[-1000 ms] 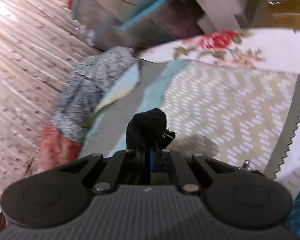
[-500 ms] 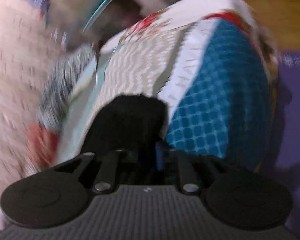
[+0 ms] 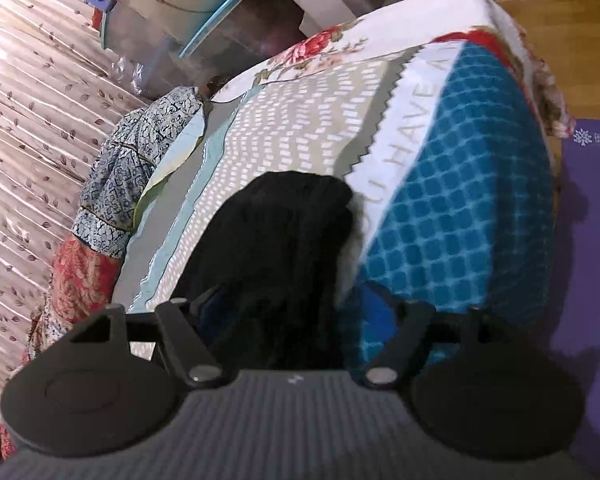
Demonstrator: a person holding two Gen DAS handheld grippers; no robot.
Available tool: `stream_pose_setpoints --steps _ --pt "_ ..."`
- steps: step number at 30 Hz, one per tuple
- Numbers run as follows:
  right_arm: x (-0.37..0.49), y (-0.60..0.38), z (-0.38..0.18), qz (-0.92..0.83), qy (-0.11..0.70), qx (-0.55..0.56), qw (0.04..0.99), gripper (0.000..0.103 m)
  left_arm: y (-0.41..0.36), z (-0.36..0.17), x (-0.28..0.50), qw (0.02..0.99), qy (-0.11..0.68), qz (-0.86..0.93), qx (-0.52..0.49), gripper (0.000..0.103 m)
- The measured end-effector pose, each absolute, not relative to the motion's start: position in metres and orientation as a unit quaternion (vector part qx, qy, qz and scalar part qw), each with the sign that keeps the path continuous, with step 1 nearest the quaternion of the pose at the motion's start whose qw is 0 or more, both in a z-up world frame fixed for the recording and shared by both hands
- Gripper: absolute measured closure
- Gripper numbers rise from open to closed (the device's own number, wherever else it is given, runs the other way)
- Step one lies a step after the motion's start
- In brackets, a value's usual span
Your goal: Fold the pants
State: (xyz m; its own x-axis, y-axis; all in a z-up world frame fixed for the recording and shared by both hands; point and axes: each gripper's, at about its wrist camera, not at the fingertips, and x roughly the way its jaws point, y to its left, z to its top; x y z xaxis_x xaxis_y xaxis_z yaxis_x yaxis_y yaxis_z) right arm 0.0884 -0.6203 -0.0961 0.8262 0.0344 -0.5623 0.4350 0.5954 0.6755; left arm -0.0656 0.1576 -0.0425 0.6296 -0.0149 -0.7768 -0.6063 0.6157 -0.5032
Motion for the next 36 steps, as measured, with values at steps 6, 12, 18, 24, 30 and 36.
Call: stream_pose_setpoints --steps 6,12,18,24,30,36 --pt "0.103 -0.608 -0.063 -0.139 0.255 0.352 0.89 0.093 0.156 -0.033 -0.017 0.844 0.387 0.19 -0.318 0.007" --pt "0.086 -0.627 -0.048 -0.172 0.171 0.385 0.891 0.093 0.145 -0.068 0.051 0.841 0.471 0.122 -0.238 0.017" --pt "0.095 -0.622 -0.055 -0.174 0.192 0.374 0.89 0.093 0.126 -0.058 0.066 0.863 0.44 0.137 -0.207 0.066" --pt "0.084 -0.613 -0.046 -0.147 0.167 0.375 0.9 0.093 0.131 -0.055 0.071 0.87 0.395 0.2 -0.216 0.061" --pt "0.083 -0.608 -0.088 -0.167 0.234 0.348 0.892 0.089 0.139 -0.063 0.064 0.843 0.423 0.226 -0.243 0.027" --pt "0.064 -0.634 -0.104 -0.134 0.203 0.481 0.843 0.054 0.144 -0.027 0.027 0.851 0.36 0.246 -0.292 0.022"
